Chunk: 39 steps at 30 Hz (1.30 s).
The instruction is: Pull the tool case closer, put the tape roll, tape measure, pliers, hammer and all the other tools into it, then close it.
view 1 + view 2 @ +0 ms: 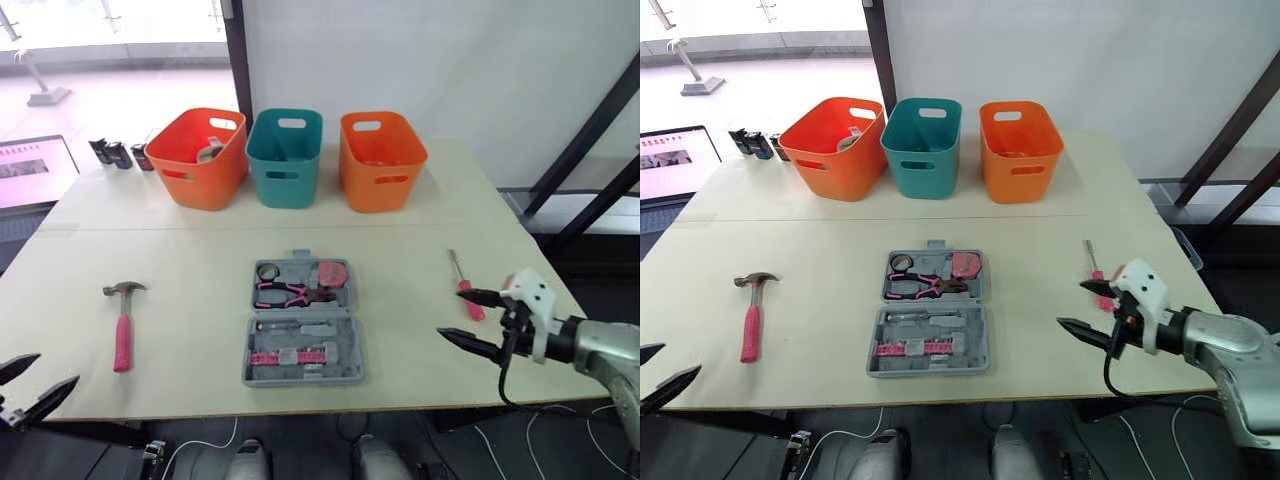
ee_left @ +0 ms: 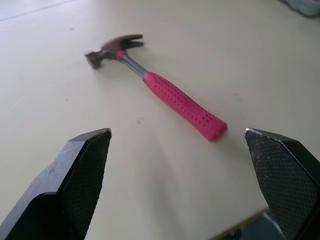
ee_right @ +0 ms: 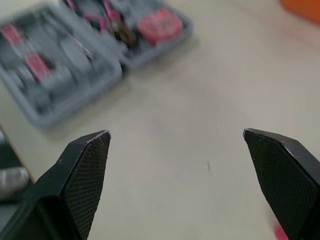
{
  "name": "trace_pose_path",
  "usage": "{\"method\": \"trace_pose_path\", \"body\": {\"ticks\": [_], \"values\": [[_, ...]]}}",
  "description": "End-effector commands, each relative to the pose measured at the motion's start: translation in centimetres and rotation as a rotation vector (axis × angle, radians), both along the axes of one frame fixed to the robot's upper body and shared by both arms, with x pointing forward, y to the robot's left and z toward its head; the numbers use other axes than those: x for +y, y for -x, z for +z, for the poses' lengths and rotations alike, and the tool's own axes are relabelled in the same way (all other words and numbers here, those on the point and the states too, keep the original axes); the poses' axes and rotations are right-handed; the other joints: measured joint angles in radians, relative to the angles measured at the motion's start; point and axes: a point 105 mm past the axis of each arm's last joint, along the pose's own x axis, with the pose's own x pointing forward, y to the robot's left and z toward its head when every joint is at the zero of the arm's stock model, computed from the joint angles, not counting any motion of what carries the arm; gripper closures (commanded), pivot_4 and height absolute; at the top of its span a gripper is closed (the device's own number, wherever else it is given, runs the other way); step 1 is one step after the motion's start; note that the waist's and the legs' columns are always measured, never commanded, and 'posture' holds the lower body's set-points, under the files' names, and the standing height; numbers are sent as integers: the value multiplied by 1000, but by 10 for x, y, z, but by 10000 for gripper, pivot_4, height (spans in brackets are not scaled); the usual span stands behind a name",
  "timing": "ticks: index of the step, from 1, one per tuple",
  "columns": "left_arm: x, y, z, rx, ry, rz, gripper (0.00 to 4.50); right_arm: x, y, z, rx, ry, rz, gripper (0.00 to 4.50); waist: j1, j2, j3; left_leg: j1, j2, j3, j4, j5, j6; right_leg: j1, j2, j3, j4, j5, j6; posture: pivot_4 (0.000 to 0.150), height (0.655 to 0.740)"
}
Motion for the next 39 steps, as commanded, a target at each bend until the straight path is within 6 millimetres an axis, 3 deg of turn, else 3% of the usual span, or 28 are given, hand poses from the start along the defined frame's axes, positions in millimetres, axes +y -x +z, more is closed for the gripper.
{"method": "trace_pose_path", "body": {"ticks": [1,5,9,14,22,29,32,39], "values": [[-8,-18,16,-108,106,148,0,34,2,24,-64,-73,94,139,2,-1,0,0,0,0,1,0,0,0,0,0,1,0,0,1500,7400],[-38,-47,12,-108,222,293,0,74,4,38,-83,-139,218,139,7,-2,-1,0,0,-2,4,0,0,3,1,0,1,0,0,1500,7400],[-39,-75,17,-91,244,433,0,111,10,48,-68,-185,360,139,5,-3,-1,0,0,-4,5,0,0,4,2,0,2,0,1,1500,7400],[-49,-104,5,16,151,487,0,136,10,50,-71,-180,437,139,1,-3,-1,0,-1,-4,5,0,0,4,3,-1,3,0,2,1500,7400],[-43,-135,-23,156,102,556,0,150,8,50,-86,-165,469,139,3,-3,-1,0,-1,-6,5,0,0,4,3,-1,4,0,3,1500,7400],[-40,-141,-43,265,108,578,0,148,5,48,-93,-142,444,139,4,-2,-1,0,-1,-6,5,1,0,4,3,-2,4,0,4,1500,7400],[-39,-143,-43,260,127,582,9048,149,4,48,-92,-142,436,0,4,-2,-1,1,-1,-6,5,1,0,5,3,-2,5,0,4,1500,7400],[-38,-150,-43,250,137,577,44334,147,3,45,-86,-132,411,0,3,-2,-1,3,-1,-6,4,1,0,6,3,-2,5,0,4,1500,7400]]}}
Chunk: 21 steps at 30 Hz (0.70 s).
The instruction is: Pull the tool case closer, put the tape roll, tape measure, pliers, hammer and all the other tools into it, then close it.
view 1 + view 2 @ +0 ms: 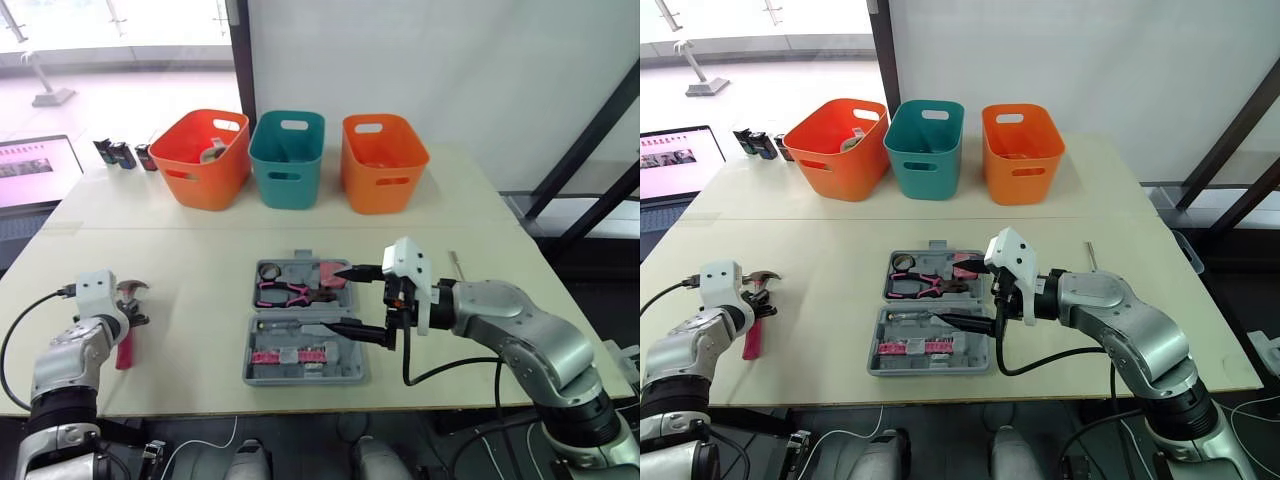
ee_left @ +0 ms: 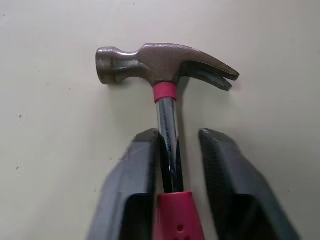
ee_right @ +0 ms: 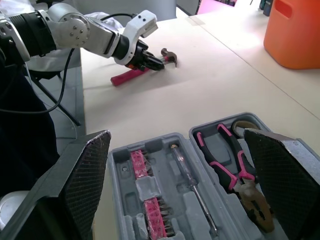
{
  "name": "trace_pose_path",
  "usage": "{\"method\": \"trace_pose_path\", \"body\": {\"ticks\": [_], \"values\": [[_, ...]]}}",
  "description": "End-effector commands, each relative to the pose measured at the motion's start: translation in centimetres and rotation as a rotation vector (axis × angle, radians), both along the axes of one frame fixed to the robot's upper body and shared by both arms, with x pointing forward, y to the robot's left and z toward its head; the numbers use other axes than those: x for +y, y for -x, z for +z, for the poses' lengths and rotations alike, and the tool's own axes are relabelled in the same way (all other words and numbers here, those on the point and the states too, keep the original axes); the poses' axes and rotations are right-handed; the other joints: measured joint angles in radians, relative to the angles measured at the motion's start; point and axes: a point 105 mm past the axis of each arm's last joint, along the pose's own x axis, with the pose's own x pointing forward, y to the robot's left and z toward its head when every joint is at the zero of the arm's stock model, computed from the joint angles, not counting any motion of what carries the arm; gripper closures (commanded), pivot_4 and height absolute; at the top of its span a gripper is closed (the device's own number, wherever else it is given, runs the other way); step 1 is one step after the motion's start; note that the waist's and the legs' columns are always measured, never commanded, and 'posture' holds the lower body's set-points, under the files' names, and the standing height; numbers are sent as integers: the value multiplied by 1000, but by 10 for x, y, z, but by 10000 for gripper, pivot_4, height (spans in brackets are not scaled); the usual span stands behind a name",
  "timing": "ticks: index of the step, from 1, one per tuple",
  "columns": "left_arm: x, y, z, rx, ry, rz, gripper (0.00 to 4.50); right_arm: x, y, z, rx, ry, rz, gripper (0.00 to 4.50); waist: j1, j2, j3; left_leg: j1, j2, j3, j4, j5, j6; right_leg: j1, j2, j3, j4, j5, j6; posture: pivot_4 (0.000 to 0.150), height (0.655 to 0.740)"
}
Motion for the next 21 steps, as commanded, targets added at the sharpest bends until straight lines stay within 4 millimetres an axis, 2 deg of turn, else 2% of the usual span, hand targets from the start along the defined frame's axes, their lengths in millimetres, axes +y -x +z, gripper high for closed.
{"method": "trace_pose_path", "body": {"ticks": [1,5,8,13,15,17,21], "values": [[4,3,-9,38,-1,12,44912,0,1,5,-31,3,-1,0,0,0,0,0,0,0,0,0,0,0,0,0,0,0,0,1500,7400],[5,1,-7,22,1,21,44914,-2,1,2,-31,16,-15,0,0,1,0,1,0,0,0,0,0,1,0,0,0,0,0,1500,7400],[7,-2,2,-21,-1,24,44915,-3,1,2,-29,16,-19,0,0,1,-1,2,0,0,-1,0,0,1,0,0,0,0,0,1500,7400],[2,-8,48,-125,-133,-104,44915,-8,2,8,-36,-21,-30,0,-1,-2,1,1,0,0,-1,0,0,1,0,0,0,0,0,1500,7400],[-11,-7,71,-156,-189,-232,44915,-15,1,10,-41,-32,-40,0,-1,-3,2,-1,0,0,-1,0,-1,-1,0,0,-1,0,1,1500,7400],[-35,-4,88,-157,-256,-429,44915,-23,1,11,-40,-41,-55,0,0,-5,3,-3,0,-1,-1,0,-1,-3,0,0,-1,1,2,1500,7400],[-103,16,95,-75,-282,-889,44915,-40,0,5,-30,-27,-77,0,9,-4,3,-4,-1,-1,-2,0,-1,-3,-1,0,-2,-1,0,1500,7400]]}}
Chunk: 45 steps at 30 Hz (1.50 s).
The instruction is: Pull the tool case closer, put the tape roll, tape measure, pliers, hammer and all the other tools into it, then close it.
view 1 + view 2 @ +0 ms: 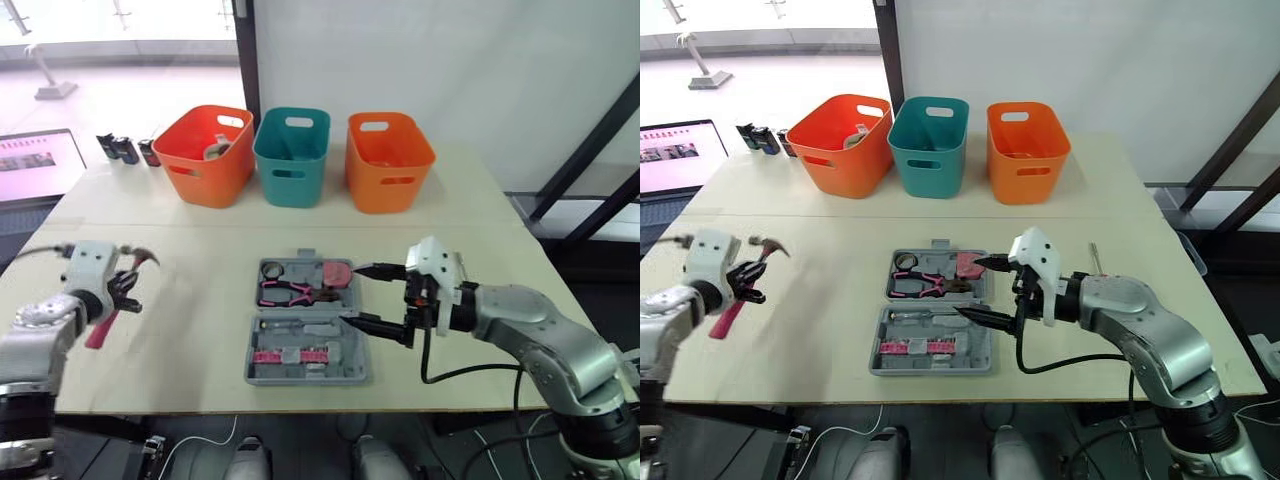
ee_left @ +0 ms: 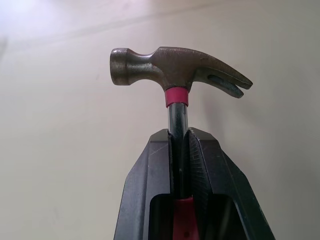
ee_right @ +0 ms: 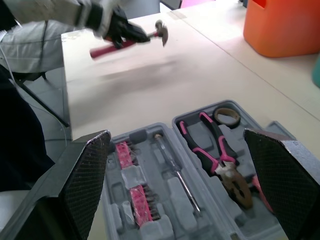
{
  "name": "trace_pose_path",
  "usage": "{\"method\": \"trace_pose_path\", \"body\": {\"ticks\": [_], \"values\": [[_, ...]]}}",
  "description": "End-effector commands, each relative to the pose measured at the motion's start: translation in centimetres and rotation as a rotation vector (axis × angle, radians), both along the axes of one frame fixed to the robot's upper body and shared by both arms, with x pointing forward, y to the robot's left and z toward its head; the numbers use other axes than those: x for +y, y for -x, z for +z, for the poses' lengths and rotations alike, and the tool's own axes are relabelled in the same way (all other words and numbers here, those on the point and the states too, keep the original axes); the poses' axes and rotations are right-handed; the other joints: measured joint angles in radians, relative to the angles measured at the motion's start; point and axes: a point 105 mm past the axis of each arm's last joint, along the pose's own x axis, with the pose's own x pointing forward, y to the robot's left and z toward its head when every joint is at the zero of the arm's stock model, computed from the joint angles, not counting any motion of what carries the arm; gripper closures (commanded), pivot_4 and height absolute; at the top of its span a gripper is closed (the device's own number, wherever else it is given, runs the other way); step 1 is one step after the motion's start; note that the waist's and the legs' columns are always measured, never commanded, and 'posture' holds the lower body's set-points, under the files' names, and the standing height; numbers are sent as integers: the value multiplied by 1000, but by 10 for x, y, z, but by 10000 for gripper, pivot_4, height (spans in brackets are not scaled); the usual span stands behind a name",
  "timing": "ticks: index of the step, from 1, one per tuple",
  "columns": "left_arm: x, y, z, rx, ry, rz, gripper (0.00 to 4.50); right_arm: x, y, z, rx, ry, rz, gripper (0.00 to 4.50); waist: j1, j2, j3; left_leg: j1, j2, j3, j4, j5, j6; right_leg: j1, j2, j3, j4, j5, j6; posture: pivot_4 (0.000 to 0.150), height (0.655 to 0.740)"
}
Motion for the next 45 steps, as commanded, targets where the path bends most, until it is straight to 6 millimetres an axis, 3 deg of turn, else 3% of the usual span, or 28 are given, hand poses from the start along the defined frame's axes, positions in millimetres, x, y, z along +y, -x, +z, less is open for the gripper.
{"method": "trace_pose_path", "body": {"ticks": [1,6,12,18,23,38,45], "values": [[-73,18,6,92,-33,-425,44915,-14,1,4,-29,6,-10,0,2,1,0,0,0,0,0,0,0,1,0,0,-1,0,0,1500,7400],[-151,45,1,251,-132,-897,44915,-31,-1,-7,-11,54,-57,0,-4,1,1,0,0,1,0,0,0,0,0,0,-1,0,-1,1500,7400],[-218,38,-12,335,-221,-1120,44915,-33,1,-11,-14,59,-89,0,-6,1,2,0,0,0,2,0,1,0,1,1,0,0,0,1500,7400],[-256,35,-35,431,-256,-1187,44915,-27,7,-14,-21,44,-115,0,-8,2,2,-1,0,-2,2,0,2,0,2,1,2,0,6,1500,7400],[-267,25,-50,441,-305,-1194,44915,-26,13,-15,-21,32,-144,0,-7,2,2,-2,0,-2,5,0,2,1,2,1,2,-1,3,1500,7400],[-292,18,-54,413,-295,-1249,44915,-28,17,-16,-17,28,-198,0,-3,2,2,-2,-1,-3,11,-1,3,4,2,1,3,-1,2,1500,7400],[-283,15,-64,433,-338,-1241,44915,-30,15,-17,-18,31,-213,0,-1,2,2,-2,-1,-4,11,-1,3,5,2,1,3,-1,2,1500,7400]]}}
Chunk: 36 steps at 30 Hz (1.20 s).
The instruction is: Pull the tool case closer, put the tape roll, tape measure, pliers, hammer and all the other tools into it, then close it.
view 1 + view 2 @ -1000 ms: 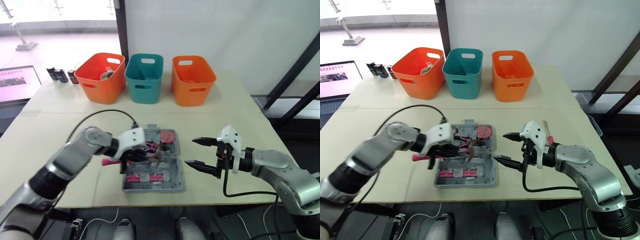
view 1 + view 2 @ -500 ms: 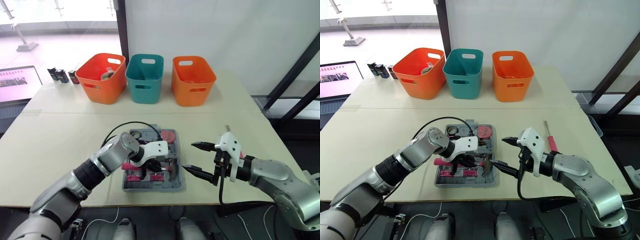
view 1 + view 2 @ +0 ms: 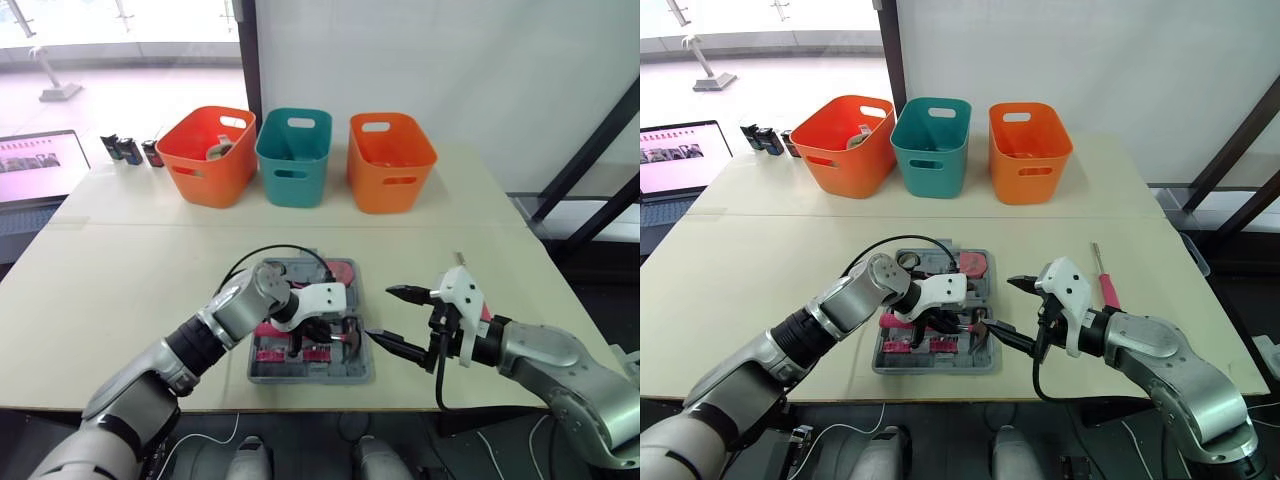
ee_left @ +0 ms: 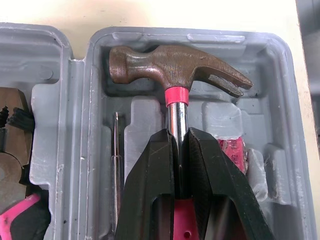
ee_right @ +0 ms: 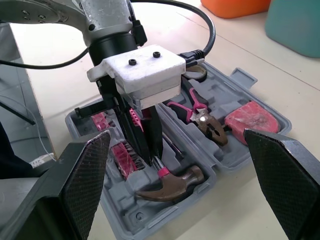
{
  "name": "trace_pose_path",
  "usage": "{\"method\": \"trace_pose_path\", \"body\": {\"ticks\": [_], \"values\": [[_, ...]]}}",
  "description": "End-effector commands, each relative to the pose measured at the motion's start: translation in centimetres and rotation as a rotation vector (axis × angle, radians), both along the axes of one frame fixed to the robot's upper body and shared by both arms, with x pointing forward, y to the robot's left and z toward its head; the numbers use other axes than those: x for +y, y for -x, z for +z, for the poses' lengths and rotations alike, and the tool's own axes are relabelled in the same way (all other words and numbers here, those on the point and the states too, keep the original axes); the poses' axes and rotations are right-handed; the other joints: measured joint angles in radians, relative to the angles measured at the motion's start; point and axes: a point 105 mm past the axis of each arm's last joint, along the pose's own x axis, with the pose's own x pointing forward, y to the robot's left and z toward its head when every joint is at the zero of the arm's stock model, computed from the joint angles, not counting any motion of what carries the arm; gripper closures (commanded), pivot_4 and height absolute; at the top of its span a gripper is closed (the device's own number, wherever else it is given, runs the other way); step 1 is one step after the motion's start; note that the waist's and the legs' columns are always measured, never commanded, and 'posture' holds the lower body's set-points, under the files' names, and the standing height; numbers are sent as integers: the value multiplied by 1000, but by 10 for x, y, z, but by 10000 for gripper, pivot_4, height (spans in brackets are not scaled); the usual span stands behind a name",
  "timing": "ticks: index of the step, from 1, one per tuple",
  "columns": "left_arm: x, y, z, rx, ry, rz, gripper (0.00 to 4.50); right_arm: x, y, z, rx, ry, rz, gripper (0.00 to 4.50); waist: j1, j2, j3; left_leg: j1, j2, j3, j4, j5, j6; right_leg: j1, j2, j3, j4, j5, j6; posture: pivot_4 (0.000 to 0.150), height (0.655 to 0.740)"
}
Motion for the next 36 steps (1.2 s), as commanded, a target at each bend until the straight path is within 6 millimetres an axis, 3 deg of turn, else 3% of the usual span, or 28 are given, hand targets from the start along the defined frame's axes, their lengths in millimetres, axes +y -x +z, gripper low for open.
{"method": "trace_pose_path", "body": {"ticks": [1,9,15,22,31,34,36], "values": [[-4,-2,6,-33,5,-26,44915,0,1,12,-54,-8,1,0,0,0,0,0,0,0,0,0,0,0,0,0,0,0,0,1500,7400],[-2,-4,6,-57,2,-22,44915,0,1,10,-52,-4,-3,0,2,0,0,0,0,0,0,0,0,0,0,0,0,0,0,1500,7400],[-6,-10,29,-98,75,8,17921,2,1,11,-44,-11,4,0,2,0,0,0,0,0,1,0,0,1,0,0,0,0,0,1500,7400],[12,-4,62,-133,133,21,17921,3,1,10,-35,-15,7,0,-6,1,0,1,0,-1,0,0,0,1,1,0,1,0,1,1500,7400],[47,-3,53,-76,212,143,17921,3,-1,8,-34,-17,-1,0,-6,1,0,1,0,-1,1,0,0,2,1,0,1,0,1,1500,7400],[48,-3,51,-57,251,158,30201,3,-1,8,-32,-16,-4,0,-2,1,0,1,0,-1,1,0,0,2,1,0,1,0,1,1500,7400],[46,-2,49,-45,279,165,41056,2,-2,7,-32,-14,-7,0,-1,1,0,1,0,-1,1,0,0,2,1,0,1,0,1,1500,7400]]}}
